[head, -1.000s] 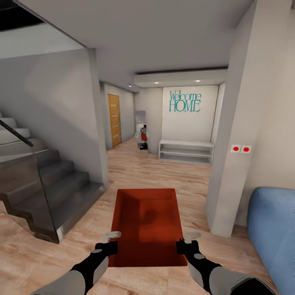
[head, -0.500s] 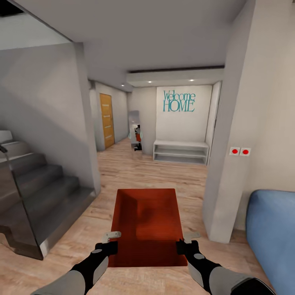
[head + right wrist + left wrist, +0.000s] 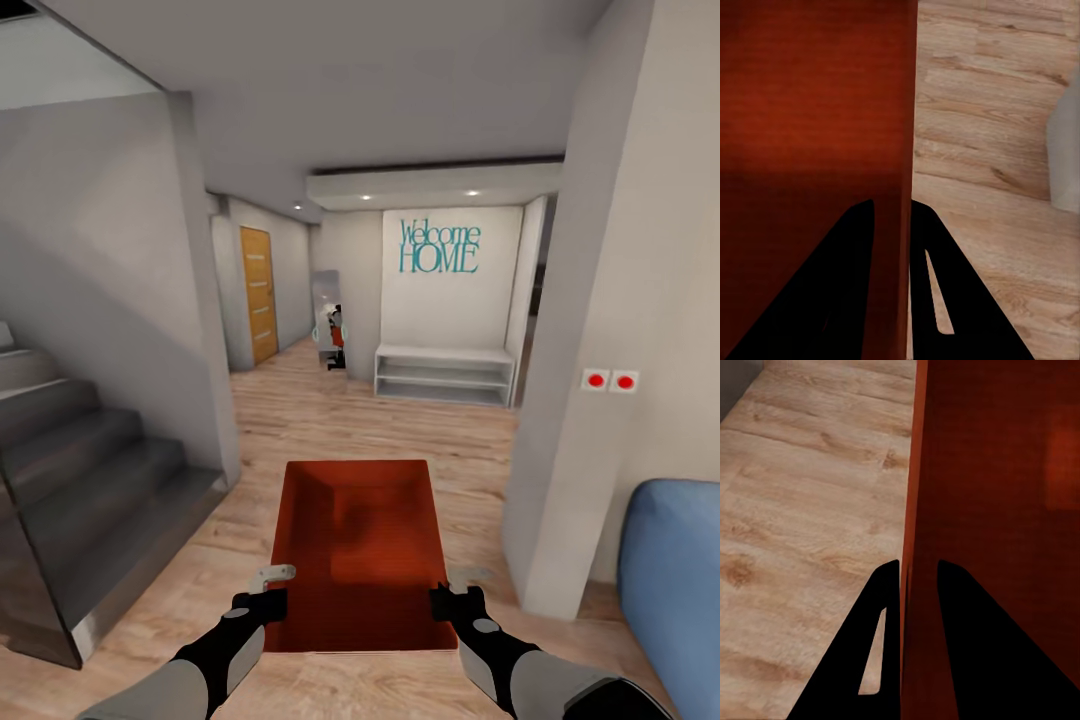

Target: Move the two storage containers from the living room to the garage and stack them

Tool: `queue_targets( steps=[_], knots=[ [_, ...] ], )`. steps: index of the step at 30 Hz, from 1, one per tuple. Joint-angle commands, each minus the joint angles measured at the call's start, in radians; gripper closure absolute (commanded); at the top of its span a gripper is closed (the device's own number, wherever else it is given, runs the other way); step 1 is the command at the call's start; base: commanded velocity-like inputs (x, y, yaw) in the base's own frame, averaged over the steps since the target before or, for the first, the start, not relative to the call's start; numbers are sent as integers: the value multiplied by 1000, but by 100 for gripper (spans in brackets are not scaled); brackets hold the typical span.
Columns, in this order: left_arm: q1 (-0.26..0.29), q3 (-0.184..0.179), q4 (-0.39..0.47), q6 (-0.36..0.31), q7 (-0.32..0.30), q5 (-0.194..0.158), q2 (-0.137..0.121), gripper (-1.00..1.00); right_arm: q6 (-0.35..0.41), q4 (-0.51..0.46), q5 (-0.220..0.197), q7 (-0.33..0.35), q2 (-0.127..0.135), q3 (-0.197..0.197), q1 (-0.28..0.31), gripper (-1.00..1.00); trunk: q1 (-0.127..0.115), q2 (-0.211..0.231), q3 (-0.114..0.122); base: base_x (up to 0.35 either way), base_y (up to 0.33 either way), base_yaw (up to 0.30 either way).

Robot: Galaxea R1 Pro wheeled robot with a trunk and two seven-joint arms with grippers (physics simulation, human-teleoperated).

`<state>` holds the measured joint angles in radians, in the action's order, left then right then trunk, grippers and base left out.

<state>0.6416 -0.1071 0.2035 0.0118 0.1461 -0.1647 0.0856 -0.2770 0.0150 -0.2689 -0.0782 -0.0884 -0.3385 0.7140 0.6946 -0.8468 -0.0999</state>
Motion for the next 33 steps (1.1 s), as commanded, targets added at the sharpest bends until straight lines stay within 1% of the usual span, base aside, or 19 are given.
queue_targets(
  steps=[1, 33],
  knots=[
    [1, -5, 4, 23, 12, 2, -13, 100, -5, 5, -18, -3, 7, 21, 1, 100, 1, -1, -2, 322, 0, 0],
    [1, -5, -4, 23, 12, 1, -13, 100, -4, 5, -18, -2, 7, 21, 1, 100, 1, -1, -2, 322, 0, 0]
  ],
)
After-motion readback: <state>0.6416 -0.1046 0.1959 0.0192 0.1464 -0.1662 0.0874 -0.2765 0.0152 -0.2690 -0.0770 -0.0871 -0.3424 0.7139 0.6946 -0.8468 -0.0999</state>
